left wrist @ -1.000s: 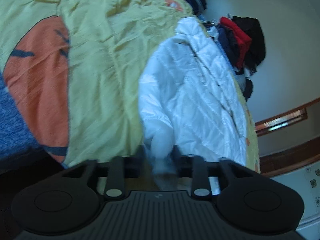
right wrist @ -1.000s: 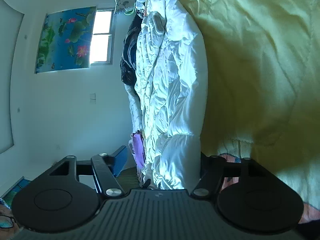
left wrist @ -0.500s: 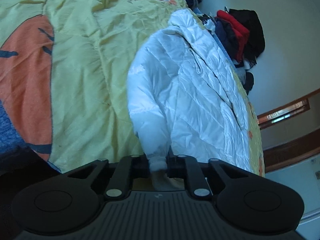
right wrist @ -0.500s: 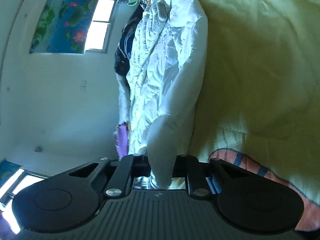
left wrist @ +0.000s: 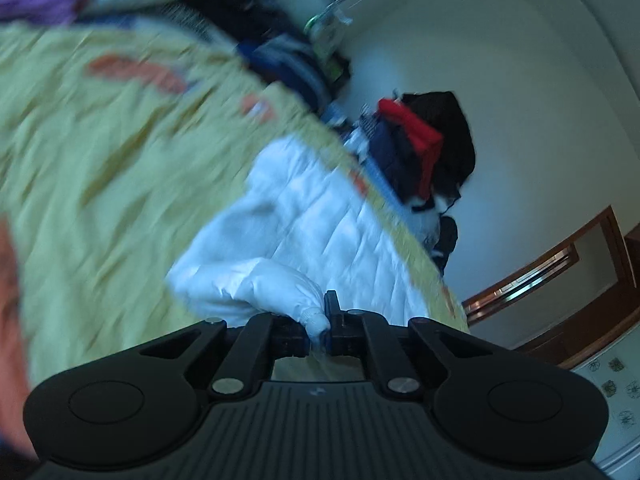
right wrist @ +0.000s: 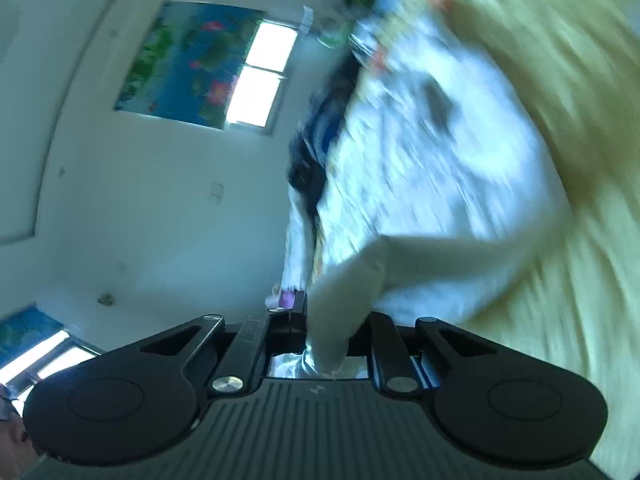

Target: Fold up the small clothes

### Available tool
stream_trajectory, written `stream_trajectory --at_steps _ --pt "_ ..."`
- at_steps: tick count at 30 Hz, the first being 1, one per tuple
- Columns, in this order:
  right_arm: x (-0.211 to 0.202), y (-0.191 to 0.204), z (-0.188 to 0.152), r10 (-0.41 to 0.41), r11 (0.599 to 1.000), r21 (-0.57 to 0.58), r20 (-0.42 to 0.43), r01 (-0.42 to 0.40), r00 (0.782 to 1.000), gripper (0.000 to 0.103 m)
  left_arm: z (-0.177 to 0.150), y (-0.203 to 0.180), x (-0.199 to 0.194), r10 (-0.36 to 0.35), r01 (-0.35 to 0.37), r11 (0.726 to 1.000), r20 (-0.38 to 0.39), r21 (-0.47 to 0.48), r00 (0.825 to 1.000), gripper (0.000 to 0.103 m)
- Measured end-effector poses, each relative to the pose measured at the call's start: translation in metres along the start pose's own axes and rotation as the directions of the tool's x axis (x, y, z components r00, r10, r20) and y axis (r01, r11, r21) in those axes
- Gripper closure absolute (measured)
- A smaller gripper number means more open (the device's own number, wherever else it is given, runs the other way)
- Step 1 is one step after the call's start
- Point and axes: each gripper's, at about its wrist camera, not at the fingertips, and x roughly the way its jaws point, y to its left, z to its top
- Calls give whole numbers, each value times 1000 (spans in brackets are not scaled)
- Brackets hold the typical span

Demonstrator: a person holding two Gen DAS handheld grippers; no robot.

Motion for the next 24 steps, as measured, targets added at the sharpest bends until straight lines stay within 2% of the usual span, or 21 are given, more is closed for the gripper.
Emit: stream_trajectory --at_steps 2,5,9,12,15,17,20,24 --pt "15 13 22 -13 997 -73 3 13 1000 90 15 -21 24 -4 4 998 12 58 1000 97" --pt "41 25 59 -6 992 -124 11 7 1000 90 39 -48 64 -8 4 993 36 121 999 98" --pt "71 40 114 -30 978 -203 55 40 998 90 82 -79 114 18 -36 984 105 173 994 98" --pt "90 40 166 -54 974 -214 115 78 992 91 117 -88 152 42 -69 982 154 174 987 98" --pt "118 20 212 -116 973 -184 125 138 985 91 141 -90 201 103 -128 976 140 178 985 97" --pt "142 0 237 -201 962 -165 122 219 972 91 148 -88 235 162 -184 965 125 188 979 97" --pt "172 -31 255 -281 946 -138 112 295 953 91 150 -76 283 251 -266 946 101 185 963 97" --pt "203 -76 265 -335 935 -84 103 344 936 91 146 -48 332 323 -328 933 61 145 945 97"
